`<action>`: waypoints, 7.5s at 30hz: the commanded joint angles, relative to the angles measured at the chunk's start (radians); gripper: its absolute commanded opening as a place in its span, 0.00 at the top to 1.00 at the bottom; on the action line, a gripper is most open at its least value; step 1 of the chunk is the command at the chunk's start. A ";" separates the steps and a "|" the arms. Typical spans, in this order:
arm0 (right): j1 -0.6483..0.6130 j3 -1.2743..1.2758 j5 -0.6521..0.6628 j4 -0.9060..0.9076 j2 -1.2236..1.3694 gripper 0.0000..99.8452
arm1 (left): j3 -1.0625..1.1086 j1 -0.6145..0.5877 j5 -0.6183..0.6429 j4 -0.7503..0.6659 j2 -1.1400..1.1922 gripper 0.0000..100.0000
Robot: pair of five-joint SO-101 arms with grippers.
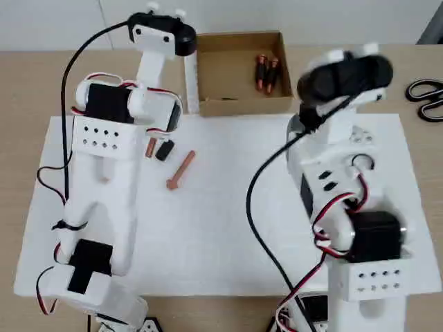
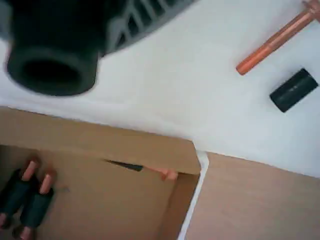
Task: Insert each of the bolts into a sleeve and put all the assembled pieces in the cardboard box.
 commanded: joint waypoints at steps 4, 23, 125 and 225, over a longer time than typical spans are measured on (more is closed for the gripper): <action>0.054 0.423 0.046 -0.449 -0.147 1.00 | -0.002 -0.002 0.011 -0.026 -0.051 0.99; 0.004 0.893 -0.057 -0.723 -0.492 1.00 | 0.065 -0.002 -0.020 -0.025 -0.057 0.99; -0.131 1.258 -0.049 -0.822 -0.934 1.00 | 0.803 0.290 0.358 -0.729 -0.825 0.99; -0.255 1.255 -0.049 -0.814 -0.935 1.00 | 1.194 0.439 0.336 -1.332 -0.778 0.99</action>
